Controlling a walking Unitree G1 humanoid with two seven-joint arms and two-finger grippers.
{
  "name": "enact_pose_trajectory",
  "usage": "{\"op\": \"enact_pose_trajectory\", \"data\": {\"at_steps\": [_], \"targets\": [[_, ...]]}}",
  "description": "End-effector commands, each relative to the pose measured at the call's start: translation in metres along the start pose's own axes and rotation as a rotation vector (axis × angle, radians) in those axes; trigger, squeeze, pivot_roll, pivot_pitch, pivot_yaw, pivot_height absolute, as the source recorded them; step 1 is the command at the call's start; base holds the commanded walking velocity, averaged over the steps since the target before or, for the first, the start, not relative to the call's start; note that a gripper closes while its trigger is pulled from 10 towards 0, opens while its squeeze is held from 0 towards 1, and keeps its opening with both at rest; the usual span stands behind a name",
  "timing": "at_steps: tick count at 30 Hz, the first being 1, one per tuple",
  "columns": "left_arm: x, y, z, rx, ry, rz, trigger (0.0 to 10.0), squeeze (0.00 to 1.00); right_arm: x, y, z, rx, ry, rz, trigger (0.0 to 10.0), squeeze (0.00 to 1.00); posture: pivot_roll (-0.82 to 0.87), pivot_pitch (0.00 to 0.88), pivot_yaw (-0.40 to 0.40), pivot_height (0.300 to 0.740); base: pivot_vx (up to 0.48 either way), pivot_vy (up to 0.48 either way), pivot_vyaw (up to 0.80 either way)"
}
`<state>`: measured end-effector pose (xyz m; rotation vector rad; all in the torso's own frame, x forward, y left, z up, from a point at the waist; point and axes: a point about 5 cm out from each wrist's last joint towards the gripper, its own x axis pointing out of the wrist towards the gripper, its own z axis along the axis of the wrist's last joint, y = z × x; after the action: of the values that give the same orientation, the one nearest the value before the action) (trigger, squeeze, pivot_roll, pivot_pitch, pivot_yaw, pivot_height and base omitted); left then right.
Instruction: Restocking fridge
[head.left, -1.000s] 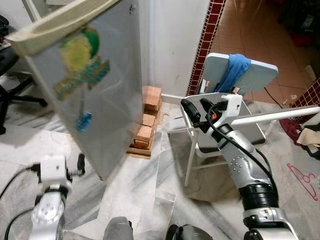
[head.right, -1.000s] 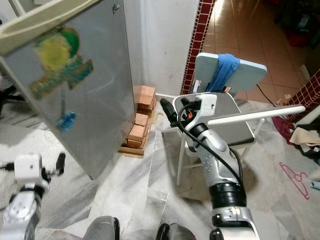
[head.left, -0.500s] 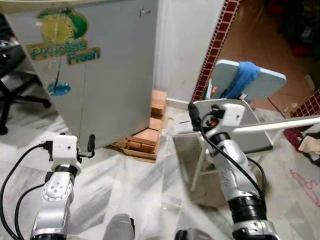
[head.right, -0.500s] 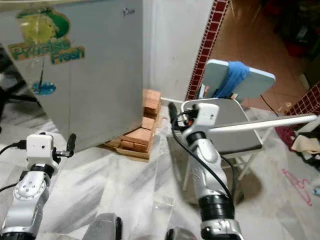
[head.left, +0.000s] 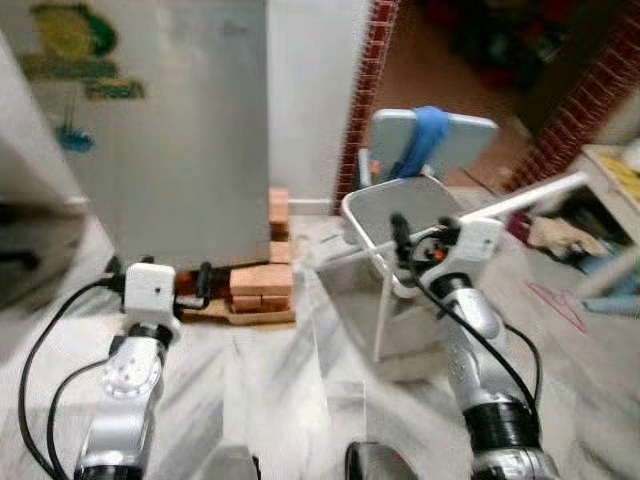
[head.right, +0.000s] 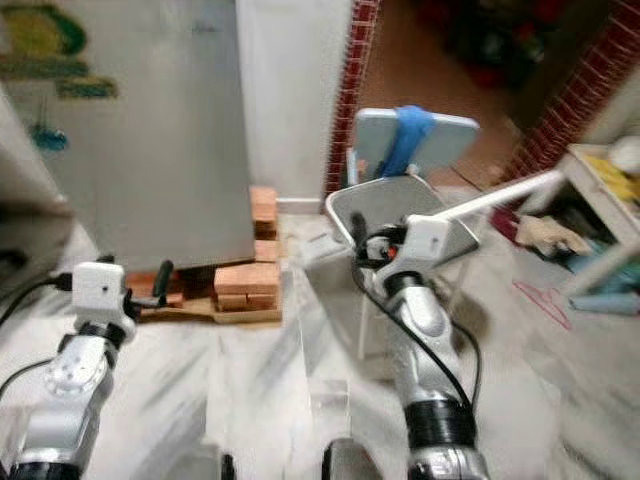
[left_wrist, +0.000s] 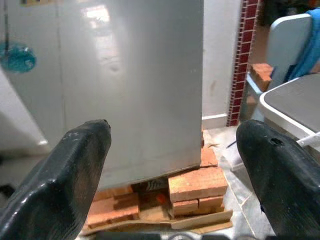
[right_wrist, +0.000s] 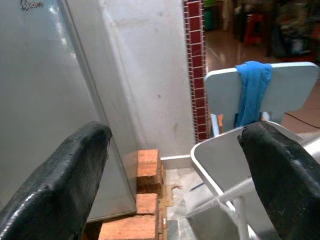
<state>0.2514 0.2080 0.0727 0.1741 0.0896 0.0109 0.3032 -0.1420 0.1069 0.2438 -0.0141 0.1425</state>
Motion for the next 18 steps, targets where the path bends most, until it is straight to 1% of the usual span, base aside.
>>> {"op": "enact_pose_trajectory", "data": {"at_steps": [1, 5, 7, 13, 16, 18], "targets": [[0.0021, -0.0055, 0.0031, -0.005, -0.011, -0.023, 10.0, 0.0, -0.0042, -0.0118, 0.0028, -0.029, -0.013, -0.034, 10.0, 0.0, 0.1, 0.052, -0.034, 0.74, 0.0, 0.476, -0.8], [0.0039, -0.0044, 0.004, -0.003, -0.017, -0.017, 10.0, 0.0, -0.0072, -0.0138, -0.0008, -0.031, -0.006, -0.041, 10.0, 0.0, 0.1, 0.047, -0.04, 0.74, 0.0, 0.476, -0.71], [0.0053, -0.0043, 0.0033, -0.014, -0.015, -0.015, 10.0, 0.0, -0.0087, -0.016, -0.0039, -0.019, 0.003, -0.058, 10.0, 0.0, 0.1, 0.045, -0.04, 0.74, 0.0, 0.476, 0.0], [0.0077, -0.0057, 0.0032, -0.021, -0.014, -0.016, 10.0, 0.0, -0.0066, -0.0159, -0.0054, -0.025, 0.01, -0.052, 10.0, 0.0, 0.1, 0.041, -0.039, 0.74, 0.0, 0.476, 0.0], [0.0076, -0.0032, 0.001, -0.022, -0.006, -0.004, 10.0, 0.0, -0.0059, -0.0179, -0.0065, -0.013, 0.016, -0.067, 10.0, 0.0, 0.1, 0.041, -0.038, 0.74, 0.0, 0.476, 0.0], [0.0069, -0.0008, -0.0017, -0.038, 0.006, 0.012, 10.0, 0.0, -0.0059, -0.0183, -0.0066, -0.012, 0.018, -0.068, 10.0, 0.0, 0.1, 0.042, -0.037, 0.74, 0.0, 0.476, 0.0]]}}
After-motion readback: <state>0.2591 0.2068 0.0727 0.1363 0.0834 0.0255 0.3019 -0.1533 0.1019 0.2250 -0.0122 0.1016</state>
